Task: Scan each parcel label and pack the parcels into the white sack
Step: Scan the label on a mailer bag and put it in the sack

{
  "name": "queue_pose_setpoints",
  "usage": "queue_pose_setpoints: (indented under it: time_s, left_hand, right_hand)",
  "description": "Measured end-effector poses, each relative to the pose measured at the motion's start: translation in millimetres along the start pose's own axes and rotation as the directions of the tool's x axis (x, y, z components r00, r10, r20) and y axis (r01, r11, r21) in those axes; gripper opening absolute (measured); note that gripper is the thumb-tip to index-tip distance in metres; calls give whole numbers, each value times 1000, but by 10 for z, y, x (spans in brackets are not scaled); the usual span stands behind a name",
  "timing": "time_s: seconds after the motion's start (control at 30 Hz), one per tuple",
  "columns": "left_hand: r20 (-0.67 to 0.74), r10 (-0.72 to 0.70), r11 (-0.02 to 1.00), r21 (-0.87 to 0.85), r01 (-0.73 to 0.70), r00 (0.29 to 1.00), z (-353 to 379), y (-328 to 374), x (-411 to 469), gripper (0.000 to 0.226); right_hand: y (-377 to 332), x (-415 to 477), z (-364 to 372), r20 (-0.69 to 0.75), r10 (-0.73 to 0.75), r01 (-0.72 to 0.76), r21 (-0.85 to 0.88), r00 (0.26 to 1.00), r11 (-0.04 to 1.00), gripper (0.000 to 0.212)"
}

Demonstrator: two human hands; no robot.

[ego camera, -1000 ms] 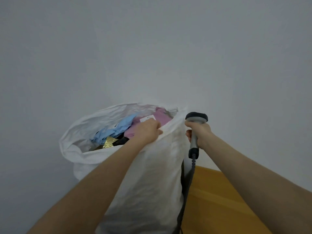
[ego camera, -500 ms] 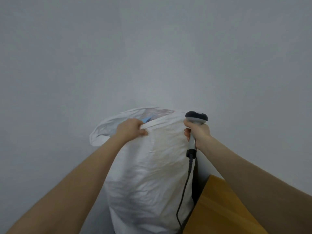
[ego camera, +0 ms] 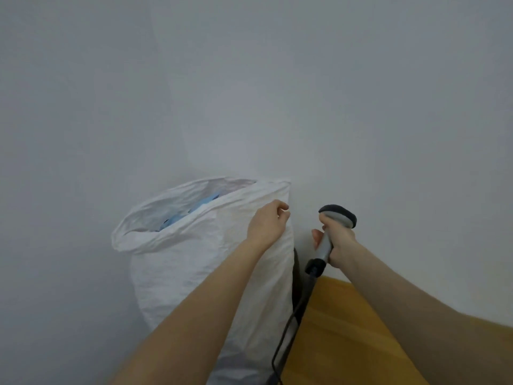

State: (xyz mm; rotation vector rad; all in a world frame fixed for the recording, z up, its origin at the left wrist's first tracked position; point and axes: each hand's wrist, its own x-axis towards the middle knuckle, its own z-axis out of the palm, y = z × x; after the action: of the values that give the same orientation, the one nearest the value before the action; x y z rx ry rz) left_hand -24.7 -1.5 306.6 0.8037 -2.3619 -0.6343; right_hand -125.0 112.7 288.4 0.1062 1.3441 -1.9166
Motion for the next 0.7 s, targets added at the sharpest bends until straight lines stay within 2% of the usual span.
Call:
queue_pose_setpoints:
  time_s: [0.1,0.17,0.4,0.53,0.7]
  left_hand:
    - [182,-122,992,-6,125,976,387,-233,-115,31]
    - [281,-155,987,-7,163,947,650,-391,-228,31]
    - [486,-184,982,43,186,854,1329,-747,-600,31]
    - [568,-172,985,93,145,805,1606,-902,-764,33]
    - [659,-181,981,170,90,730,1995,-937,-1054,36]
  right_hand:
    - [209,27,-311,-54,73,-69,61,996,996,31]
    - [418,47,-508,-94,131,-120,111,987,987,29]
    - [1317,53,-941,-176,331,-287,234,927,929,25]
    - [1716,12,-1164,-212,363,-340,138,907,930,22]
    - [1883,-49,-1622,-371,243,-297,-96,896,950,15]
